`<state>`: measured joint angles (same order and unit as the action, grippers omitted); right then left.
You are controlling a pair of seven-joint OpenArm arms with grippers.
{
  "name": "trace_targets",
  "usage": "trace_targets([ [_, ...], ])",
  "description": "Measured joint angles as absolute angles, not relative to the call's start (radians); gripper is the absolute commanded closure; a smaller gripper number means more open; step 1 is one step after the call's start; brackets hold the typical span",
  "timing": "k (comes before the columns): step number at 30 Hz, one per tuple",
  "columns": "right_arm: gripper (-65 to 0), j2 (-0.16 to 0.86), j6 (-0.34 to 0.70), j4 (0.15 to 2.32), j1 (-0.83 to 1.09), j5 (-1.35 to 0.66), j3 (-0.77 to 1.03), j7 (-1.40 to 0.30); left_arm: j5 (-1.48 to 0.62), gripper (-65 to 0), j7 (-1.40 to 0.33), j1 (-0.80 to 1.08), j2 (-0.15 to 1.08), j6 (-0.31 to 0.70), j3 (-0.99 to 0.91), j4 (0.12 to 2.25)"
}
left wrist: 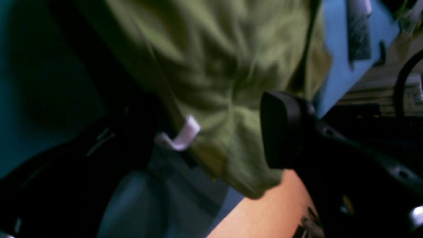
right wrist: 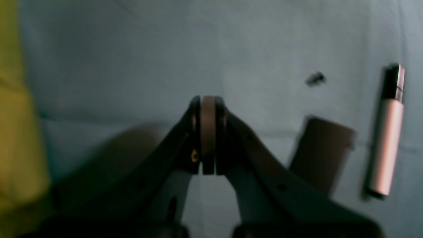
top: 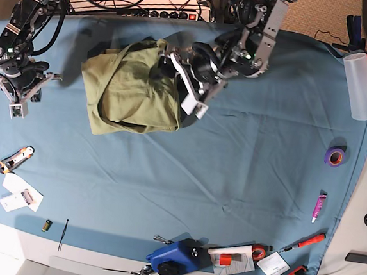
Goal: Layout the t-shirt on the table in an organized manner, then fold the t-shirt properly
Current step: 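Grasp the shirt's folded edge with the left gripper, then pull the folded shirt with the left gripper away from the robot base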
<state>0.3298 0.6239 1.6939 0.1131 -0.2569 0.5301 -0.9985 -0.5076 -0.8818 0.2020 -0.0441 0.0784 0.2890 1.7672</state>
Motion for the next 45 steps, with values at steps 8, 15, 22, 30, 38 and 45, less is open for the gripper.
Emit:
trace_targets([
  [8, 0.0, 0.327, 0.633, 1.694, 0.113, -0.318, 0.53, -1.036, -0.59, -45.8, -0.838, 0.175, -0.058, 0.086, 0.287, 1.668],
  [15, 0.0, 0.327, 0.656, 1.693, 0.114, -0.366, 0.427, -1.081, -0.596, -36.2, -0.851, 0.169, -0.094, 0.096, 0.289, 1.636],
  [22, 0.0, 0.327, 0.643, 1.693, 0.112, -0.365, 0.311, -1.069, -0.622, -26.9, -0.829, 0.168, -0.093, 0.081, 0.289, 1.611],
  [30, 0.0, 0.326, 0.644, 1.693, 0.111, -0.366, 0.3, -1.069, -0.694, 0.0, -0.818, 0.166, -0.106, 0.087, 0.288, 1.605],
  [38, 0.0, 0.326, 0.632, 1.693, 0.111, -0.366, 0.345, -1.032, -0.694, 0.0, -0.989, 0.115, -0.105, 0.208, 0.287, 1.605],
  [45, 0.0, 0.326, 0.632, 1.693, 0.111, -0.366, 0.43, -1.028, -0.694, 0.0, -1.048, 0.093, -0.079, 0.219, 0.288, 1.643],
])
